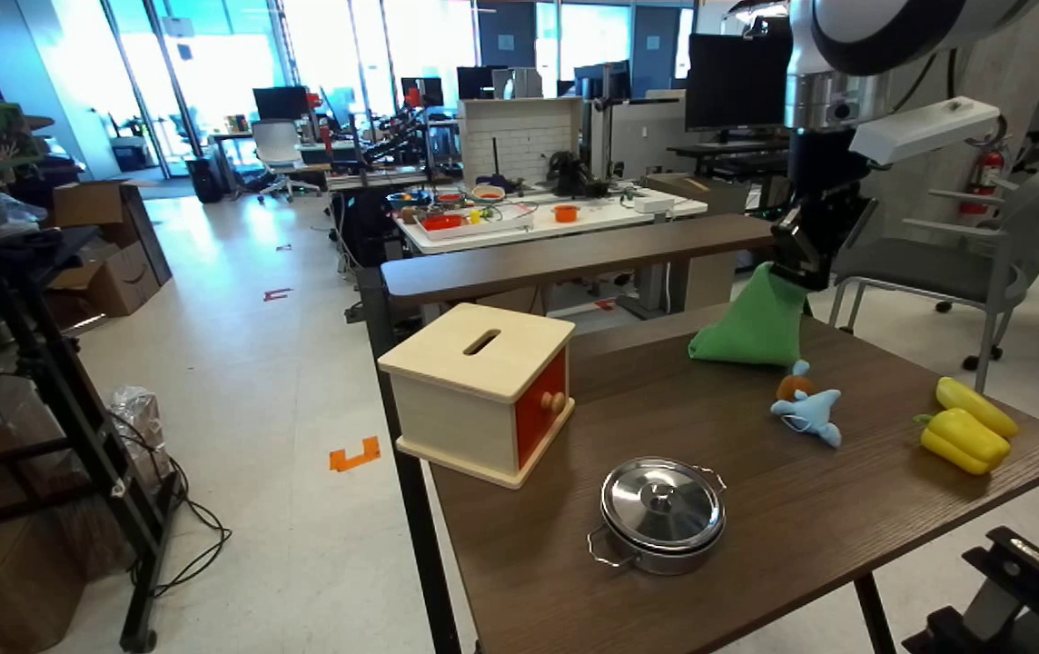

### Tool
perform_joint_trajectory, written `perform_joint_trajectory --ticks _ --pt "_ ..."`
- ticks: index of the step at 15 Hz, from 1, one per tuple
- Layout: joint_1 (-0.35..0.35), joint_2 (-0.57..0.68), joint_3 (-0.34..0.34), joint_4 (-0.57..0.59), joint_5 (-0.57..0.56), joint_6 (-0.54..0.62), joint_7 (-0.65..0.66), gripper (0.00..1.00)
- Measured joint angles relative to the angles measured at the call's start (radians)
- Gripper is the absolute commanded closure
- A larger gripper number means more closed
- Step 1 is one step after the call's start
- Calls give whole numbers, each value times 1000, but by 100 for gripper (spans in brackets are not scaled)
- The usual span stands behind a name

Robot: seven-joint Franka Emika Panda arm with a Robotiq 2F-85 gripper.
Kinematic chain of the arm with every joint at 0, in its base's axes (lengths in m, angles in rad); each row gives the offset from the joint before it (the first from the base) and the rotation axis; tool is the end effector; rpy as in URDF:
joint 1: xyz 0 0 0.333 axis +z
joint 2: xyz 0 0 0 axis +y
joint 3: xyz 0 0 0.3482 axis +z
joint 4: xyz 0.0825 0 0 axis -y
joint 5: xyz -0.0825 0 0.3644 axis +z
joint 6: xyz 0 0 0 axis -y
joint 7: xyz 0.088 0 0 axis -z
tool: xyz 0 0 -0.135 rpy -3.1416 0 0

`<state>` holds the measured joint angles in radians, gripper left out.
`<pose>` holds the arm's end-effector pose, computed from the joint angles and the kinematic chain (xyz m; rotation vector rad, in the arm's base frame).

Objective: Unfold the green towel

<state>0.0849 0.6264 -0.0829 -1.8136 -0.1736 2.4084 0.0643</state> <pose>0.6534 0.0010 0.2056 2.9749 0.1246 -0.0393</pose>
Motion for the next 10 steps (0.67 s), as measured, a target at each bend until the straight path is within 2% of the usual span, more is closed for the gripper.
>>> perform_joint_trajectory --ticks 5,10 --pt "49 26 60 14 -1 -118 -40 100" --pt "66 126 97 128 -1 -215 -94 100"
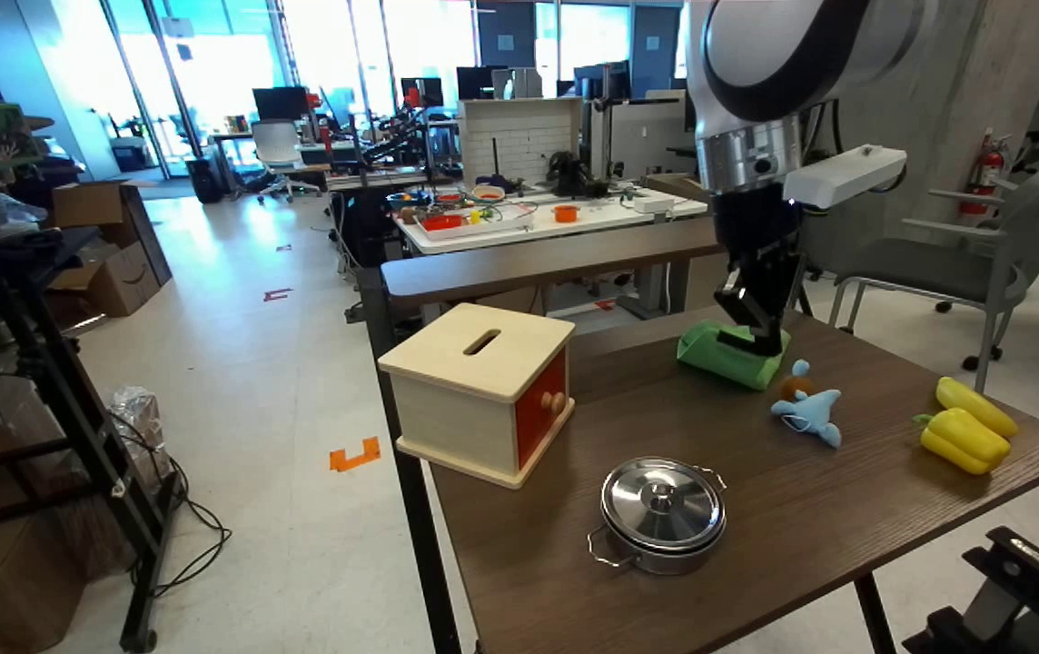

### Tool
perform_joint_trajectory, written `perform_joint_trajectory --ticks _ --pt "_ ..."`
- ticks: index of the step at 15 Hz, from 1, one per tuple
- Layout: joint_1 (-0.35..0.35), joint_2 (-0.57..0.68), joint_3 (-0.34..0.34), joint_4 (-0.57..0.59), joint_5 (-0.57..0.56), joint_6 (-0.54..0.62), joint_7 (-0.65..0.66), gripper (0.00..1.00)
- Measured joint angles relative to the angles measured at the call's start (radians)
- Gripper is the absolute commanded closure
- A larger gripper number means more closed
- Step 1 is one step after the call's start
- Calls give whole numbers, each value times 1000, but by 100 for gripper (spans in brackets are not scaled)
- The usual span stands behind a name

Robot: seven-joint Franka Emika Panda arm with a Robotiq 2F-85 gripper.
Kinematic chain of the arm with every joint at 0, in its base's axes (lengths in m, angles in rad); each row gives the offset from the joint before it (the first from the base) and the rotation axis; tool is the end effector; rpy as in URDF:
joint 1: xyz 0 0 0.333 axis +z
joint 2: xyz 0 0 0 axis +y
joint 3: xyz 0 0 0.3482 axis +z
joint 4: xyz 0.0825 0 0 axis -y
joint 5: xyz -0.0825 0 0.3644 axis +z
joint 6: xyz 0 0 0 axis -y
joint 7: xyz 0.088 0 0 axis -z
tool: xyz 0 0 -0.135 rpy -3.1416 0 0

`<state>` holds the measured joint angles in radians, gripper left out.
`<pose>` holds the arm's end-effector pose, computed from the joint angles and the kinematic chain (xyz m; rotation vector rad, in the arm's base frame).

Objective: Unfold the green towel

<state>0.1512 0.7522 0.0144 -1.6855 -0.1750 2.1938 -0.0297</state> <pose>0.6432 0.0964 0.1547 2.9501 0.4644 -0.3517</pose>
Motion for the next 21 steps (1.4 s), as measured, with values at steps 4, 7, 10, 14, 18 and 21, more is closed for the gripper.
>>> perform_joint_trajectory --ticks 4,7,10,14,18,21 --pt "18 91 20 111 0 -74 -48 100" --pt "32 162 38 189 0 -111 -81 100" --pt "56 224 47 256 0 -140 -102 100" --pt "85 289 47 335 0 -178 -110 71" --pt "93 325 47 400 0 -243 -111 42" --pt "93 338 47 429 0 -276 -111 21"
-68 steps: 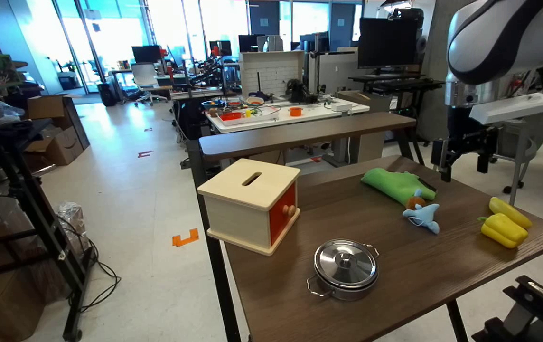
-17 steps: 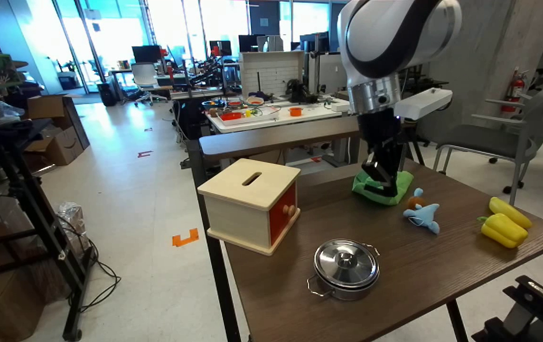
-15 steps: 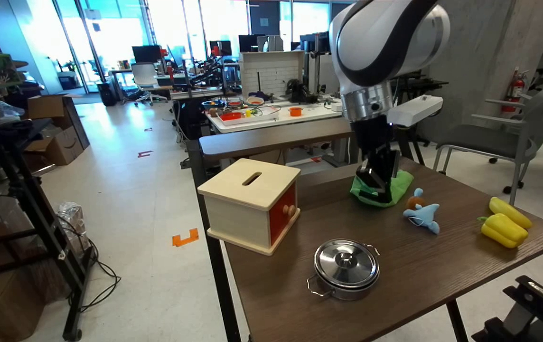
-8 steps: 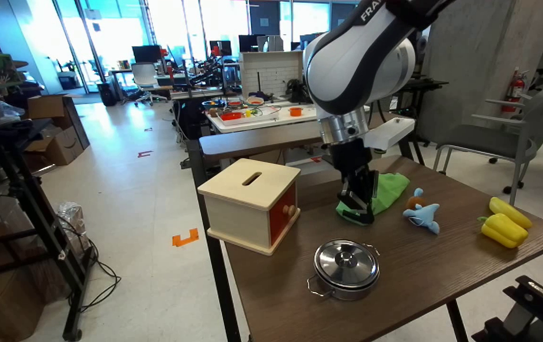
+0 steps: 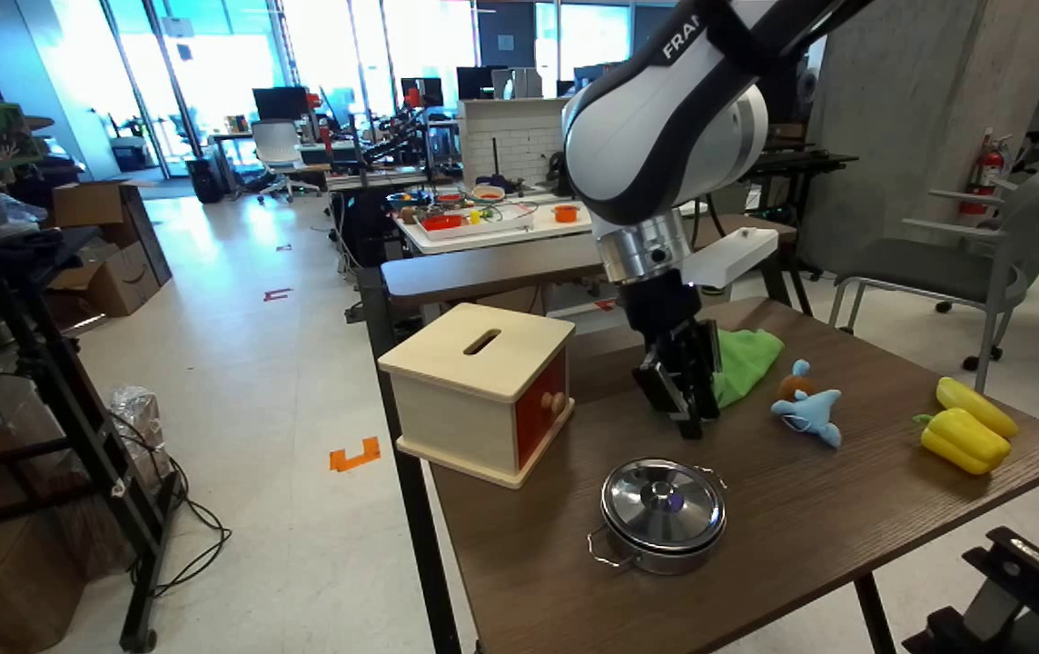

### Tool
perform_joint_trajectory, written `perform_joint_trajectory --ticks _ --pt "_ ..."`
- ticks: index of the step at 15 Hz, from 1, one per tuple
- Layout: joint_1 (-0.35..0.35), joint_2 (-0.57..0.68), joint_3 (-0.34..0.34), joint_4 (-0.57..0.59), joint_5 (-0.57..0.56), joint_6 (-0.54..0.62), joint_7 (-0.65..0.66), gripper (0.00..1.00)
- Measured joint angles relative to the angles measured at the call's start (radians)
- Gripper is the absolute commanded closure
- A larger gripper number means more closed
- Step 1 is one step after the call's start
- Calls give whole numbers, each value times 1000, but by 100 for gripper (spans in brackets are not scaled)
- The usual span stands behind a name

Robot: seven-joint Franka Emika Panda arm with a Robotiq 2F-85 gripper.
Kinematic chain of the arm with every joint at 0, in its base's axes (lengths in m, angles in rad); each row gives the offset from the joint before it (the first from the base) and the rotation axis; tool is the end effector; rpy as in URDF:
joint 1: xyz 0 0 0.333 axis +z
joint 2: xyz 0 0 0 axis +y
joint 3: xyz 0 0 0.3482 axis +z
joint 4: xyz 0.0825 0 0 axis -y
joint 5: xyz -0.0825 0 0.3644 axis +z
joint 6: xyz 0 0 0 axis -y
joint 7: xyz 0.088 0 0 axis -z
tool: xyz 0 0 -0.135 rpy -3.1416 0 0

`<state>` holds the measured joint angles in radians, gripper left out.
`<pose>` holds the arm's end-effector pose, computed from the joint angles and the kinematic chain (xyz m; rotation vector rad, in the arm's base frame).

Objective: Unfold the green towel

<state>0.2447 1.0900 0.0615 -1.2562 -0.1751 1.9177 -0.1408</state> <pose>0.6651 0.1839 0.0664 2.8540 0.7608 -0.6245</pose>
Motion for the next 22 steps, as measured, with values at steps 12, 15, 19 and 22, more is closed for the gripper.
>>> perform_joint_trajectory --ticks 12,15,19,22 --pt "-10 -165 9 -81 0 -14 -23 0" --pt "-60 -235 -3 -112 6 8 -14 0" --pt "-178 -258 -18 -117 29 72 -12 0" --pt "-257 -247 -28 -120 75 141 -13 0"
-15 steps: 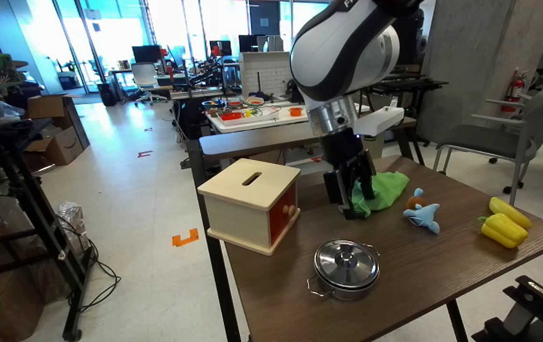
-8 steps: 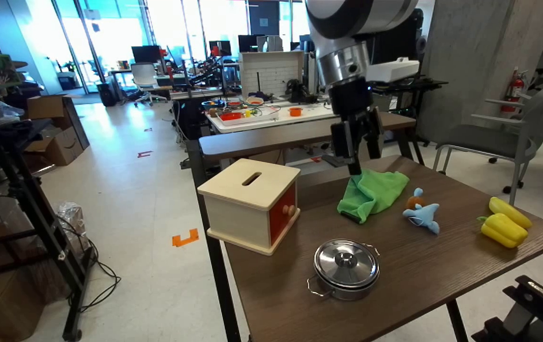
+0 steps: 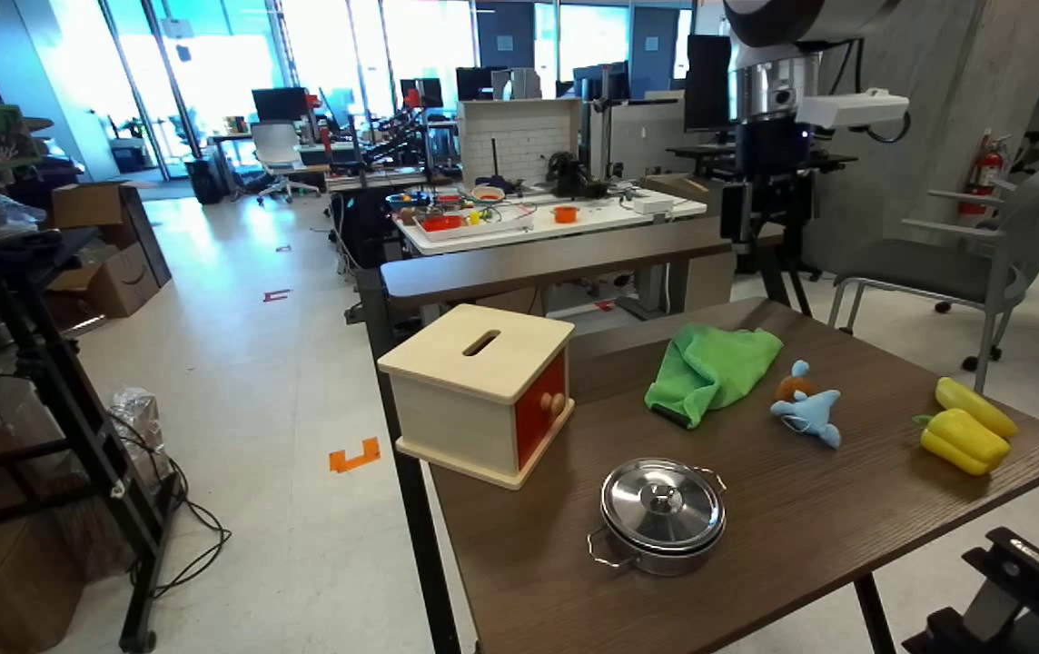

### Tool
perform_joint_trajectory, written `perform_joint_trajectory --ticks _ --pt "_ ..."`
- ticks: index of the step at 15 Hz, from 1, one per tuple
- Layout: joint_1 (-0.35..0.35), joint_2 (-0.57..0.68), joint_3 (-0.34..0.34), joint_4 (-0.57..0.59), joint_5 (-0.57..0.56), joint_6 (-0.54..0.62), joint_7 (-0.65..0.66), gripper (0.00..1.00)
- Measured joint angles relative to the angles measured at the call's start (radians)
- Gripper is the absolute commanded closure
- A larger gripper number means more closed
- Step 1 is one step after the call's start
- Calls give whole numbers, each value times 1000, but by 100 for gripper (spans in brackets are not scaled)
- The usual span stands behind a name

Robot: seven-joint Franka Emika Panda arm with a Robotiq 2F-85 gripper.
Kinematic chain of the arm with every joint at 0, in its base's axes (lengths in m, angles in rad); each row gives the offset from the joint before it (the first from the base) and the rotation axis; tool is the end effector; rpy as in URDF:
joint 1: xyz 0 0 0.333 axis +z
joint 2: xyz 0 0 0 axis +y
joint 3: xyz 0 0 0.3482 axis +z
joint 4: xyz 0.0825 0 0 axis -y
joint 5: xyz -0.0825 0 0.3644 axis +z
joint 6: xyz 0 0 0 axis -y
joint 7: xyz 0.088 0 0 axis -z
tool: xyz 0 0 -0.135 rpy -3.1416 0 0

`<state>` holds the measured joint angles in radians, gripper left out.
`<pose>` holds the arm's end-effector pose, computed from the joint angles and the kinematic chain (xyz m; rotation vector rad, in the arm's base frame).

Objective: Unfold the green towel

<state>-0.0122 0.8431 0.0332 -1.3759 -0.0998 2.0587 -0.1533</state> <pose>0.7208 0.0026 0.2018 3.0650 0.3370 -0.2519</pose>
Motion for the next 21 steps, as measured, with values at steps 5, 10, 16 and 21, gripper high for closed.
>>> perform_joint_trajectory --ticks 5,10,16,21 --pt "-75 49 -12 -8 74 160 26 0" --pt "-81 133 -26 3 86 243 72 0" --pt "-81 210 -37 61 86 246 121 0" --pt "-81 261 -53 124 86 242 158 21"
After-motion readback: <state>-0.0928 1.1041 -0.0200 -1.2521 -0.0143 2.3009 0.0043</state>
